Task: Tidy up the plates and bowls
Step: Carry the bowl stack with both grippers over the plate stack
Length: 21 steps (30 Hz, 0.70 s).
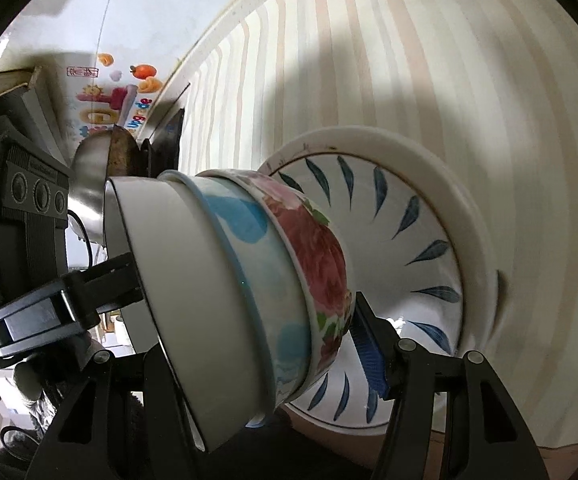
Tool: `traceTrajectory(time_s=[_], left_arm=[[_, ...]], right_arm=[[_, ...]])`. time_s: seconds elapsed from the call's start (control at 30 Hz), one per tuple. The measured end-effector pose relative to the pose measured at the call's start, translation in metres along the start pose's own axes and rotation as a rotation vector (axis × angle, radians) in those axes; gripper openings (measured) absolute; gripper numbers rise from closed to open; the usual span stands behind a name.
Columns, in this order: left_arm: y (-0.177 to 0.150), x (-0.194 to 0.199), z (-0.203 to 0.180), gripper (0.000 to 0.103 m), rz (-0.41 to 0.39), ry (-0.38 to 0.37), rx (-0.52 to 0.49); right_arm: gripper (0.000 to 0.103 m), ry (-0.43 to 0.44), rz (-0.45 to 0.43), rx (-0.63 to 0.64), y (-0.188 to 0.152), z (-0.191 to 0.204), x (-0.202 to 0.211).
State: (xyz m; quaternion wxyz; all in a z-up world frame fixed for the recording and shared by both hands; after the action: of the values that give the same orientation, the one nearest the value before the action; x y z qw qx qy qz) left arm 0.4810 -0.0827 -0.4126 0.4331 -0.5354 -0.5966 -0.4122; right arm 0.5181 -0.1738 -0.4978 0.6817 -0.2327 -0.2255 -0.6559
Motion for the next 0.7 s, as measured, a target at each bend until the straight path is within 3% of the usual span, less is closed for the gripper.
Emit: traceTrajectory(time_s=[0.7], left_arm=[[-0.003, -0.022, 0.005, 0.055, 0.055, -0.013, 0.014]], right_arm=[[0.062, -0.048, 0.017, -0.034, 0.006, -0.013, -0.011]])
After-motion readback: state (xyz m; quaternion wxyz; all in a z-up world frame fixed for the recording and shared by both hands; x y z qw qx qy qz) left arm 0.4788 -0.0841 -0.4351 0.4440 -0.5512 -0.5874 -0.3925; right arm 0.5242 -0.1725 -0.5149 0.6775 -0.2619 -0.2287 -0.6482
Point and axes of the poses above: each gripper's, at about its wrist camera, not at the fingertips, and x roughly against the way its jaws point, z to its left, y to its top, the point moved 9 cm from there along -x, roughly the way its jaws point, and after that the axes turned 7 degrees about y, right-handed, at the moved point
